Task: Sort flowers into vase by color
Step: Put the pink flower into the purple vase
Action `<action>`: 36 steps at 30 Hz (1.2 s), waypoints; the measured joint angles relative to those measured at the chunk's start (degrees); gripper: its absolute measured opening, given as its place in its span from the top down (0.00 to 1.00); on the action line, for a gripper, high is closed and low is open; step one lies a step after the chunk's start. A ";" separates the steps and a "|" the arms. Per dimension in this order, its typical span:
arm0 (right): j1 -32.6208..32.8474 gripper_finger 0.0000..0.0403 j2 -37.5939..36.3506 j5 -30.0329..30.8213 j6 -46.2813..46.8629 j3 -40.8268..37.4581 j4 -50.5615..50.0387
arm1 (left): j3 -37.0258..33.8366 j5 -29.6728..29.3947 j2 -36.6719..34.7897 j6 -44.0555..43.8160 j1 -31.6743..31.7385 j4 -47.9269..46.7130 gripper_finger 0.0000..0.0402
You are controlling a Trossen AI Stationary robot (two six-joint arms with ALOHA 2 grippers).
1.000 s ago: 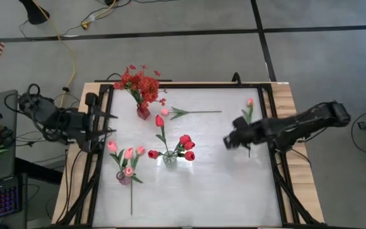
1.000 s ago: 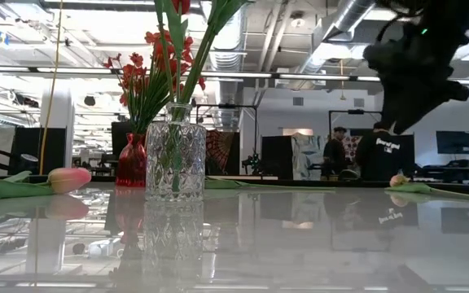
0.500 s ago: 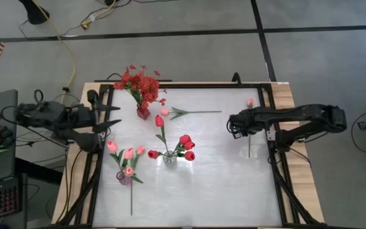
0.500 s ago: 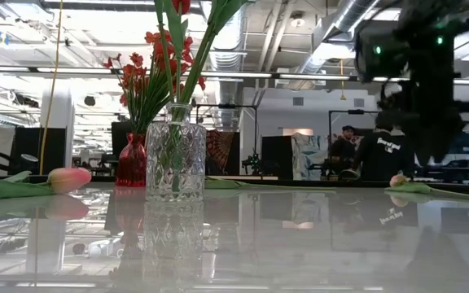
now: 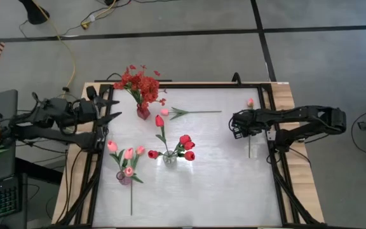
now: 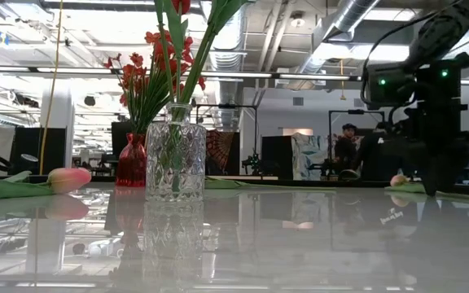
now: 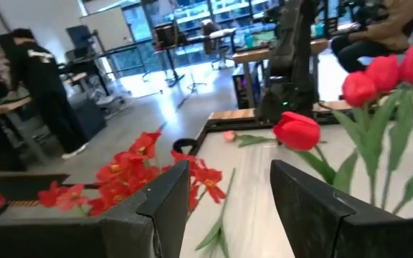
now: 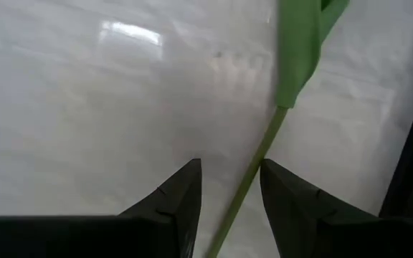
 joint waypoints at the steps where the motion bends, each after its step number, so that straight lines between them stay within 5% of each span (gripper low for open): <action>1: -0.14 0.58 -0.01 -0.02 0.11 -0.22 0.09 | 0.00 0.87 0.01 -0.05 0.40 -0.11 0.55; 15: 2.71 0.72 -0.72 0.35 4.85 -2.19 0.64 | -0.91 2.43 0.02 -2.25 2.97 -2.33 0.55; 36: 5.15 0.72 -1.46 0.38 8.66 0.10 -0.77 | -4.52 4.03 -4.75 -4.55 2.97 -3.30 0.55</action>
